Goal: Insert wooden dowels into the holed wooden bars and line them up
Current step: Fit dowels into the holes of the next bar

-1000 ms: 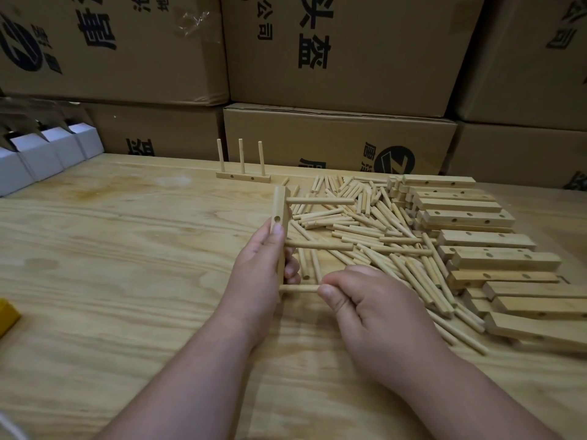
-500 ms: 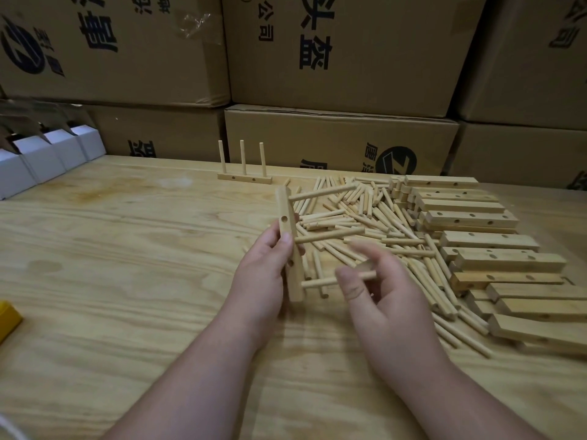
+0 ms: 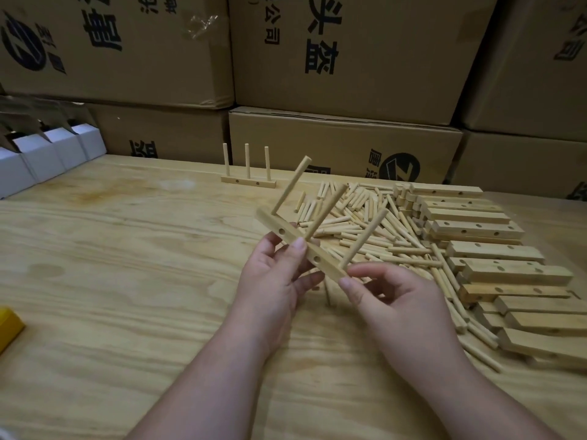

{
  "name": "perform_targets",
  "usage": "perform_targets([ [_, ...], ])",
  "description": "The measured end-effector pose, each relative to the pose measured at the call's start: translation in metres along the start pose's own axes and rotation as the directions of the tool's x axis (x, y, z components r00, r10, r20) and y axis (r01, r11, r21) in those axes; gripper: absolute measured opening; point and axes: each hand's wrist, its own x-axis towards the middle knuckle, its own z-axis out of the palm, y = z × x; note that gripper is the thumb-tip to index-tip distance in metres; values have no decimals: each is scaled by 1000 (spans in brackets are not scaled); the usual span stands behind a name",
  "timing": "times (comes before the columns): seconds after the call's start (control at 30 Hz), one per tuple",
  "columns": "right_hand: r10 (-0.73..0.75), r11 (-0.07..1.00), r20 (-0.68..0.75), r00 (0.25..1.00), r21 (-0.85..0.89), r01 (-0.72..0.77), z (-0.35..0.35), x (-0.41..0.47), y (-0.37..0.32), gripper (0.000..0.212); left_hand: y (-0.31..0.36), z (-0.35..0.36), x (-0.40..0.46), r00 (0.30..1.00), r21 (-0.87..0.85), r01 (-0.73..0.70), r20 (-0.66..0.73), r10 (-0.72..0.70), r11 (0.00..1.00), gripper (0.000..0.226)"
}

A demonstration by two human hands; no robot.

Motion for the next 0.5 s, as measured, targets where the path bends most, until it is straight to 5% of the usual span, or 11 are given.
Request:
perform_targets([
  [0.27,78,982,343,936,-189,-13,24,75,-17,5,9,-10,8,960,-33,-117,-261,104,993,22],
  [0.5,10,977,287,958,-206,52,81,159,-6,6,12,-21,18,852,-151,-121,-523,25,981,28],
])
